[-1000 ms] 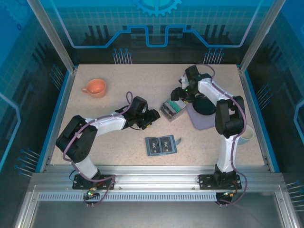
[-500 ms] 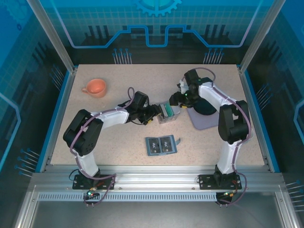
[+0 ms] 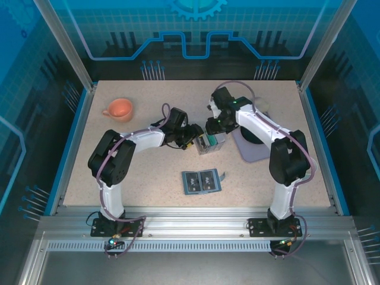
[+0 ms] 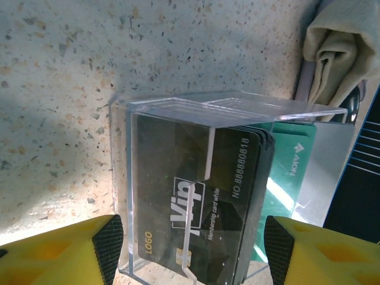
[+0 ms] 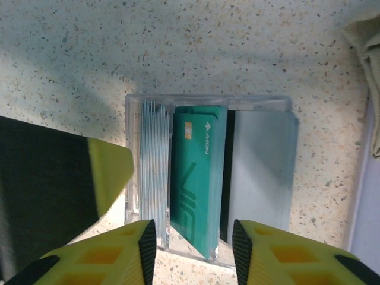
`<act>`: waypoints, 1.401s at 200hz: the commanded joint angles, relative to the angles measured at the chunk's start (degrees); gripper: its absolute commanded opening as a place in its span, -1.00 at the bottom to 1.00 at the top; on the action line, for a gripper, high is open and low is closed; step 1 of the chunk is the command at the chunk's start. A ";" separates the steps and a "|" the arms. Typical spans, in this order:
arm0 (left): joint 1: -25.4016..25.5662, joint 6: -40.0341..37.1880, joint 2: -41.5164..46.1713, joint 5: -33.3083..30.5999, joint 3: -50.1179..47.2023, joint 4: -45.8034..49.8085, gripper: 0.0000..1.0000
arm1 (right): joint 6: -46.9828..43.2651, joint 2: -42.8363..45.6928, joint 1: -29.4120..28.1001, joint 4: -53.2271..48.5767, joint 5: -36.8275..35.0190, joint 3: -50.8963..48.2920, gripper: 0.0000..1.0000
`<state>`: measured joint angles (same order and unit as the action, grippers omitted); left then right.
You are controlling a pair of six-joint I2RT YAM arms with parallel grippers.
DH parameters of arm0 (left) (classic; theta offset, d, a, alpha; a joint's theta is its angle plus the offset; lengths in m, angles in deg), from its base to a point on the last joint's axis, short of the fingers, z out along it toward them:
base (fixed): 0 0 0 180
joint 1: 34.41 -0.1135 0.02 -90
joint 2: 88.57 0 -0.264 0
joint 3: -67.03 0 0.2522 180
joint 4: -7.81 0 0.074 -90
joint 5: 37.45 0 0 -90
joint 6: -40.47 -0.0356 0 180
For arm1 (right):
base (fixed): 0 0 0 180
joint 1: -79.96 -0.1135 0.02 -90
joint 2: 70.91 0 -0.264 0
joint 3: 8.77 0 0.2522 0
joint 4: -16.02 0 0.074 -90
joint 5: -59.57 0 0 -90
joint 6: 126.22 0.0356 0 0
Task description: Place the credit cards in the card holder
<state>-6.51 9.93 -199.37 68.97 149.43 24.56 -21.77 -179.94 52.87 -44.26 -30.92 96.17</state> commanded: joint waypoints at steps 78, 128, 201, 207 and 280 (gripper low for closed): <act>-0.65 1.19 -3.46 2.20 -0.14 -1.41 0.33 | -3.21 -7.12 -3.94 -2.33 -9.75 3.17 -0.19; -0.65 1.82 -3.45 2.46 -1.49 -2.97 0.32 | -3.74 -9.53 -5.42 -2.18 -13.30 3.06 -0.19; -0.73 1.48 -1.10 1.77 -3.15 -3.81 0.25 | -3.11 -7.78 -5.16 -0.66 -11.99 1.33 -0.21; -0.76 1.47 -0.95 1.63 -3.23 -3.70 0.23 | -3.16 -7.71 -5.16 -0.37 -11.74 0.99 -0.18; -0.75 1.98 -0.92 1.38 -4.24 -3.86 0.18 | -4.80 -6.36 -7.18 1.03 -21.05 -0.80 -0.32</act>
<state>-7.10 11.64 -200.90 71.05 146.87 18.00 -25.68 -187.64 47.06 -43.17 -49.10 97.09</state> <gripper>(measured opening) 0.592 0.353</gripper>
